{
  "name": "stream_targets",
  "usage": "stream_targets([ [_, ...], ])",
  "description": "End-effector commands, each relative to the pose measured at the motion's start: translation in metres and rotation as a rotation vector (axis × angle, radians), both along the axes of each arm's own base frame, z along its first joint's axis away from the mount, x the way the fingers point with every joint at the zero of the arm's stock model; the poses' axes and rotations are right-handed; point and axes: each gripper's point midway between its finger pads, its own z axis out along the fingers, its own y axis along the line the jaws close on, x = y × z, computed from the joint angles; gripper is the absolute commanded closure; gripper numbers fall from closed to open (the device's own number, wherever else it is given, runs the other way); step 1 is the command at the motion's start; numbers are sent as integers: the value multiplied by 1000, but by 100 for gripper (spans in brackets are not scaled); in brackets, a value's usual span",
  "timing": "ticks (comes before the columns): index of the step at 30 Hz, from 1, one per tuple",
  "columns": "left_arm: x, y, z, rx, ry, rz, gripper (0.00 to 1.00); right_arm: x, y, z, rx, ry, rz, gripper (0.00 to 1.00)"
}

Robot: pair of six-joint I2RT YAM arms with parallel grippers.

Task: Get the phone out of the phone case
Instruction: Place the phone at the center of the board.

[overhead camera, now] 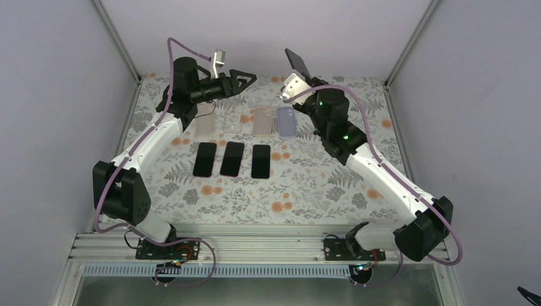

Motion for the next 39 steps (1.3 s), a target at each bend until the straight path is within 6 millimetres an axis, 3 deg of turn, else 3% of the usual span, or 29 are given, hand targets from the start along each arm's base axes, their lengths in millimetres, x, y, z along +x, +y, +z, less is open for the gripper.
stream_targets([
  [1, -11, -3, 16, -84, -15, -58, 14, -3, -1, 37, -22, -208, -81, 96],
  [6, -13, -7, 11, -127, 34, -89, 12, -13, 14, 16, -116, -260, -90, 96],
  [13, -15, -13, 2, -142, 60, -115, 11, -27, 22, 8, -207, -343, -98, 96],
  [21, -17, -34, -6, -120, 83, -163, 11, -41, 31, -3, -281, -416, -91, 96],
  [30, -27, -58, -16, -102, 88, -232, 22, -45, 37, -17, -329, -423, -73, 96],
  [39, -27, -63, -22, -125, 115, -264, 31, -49, 39, -34, -359, -411, -53, 96],
])
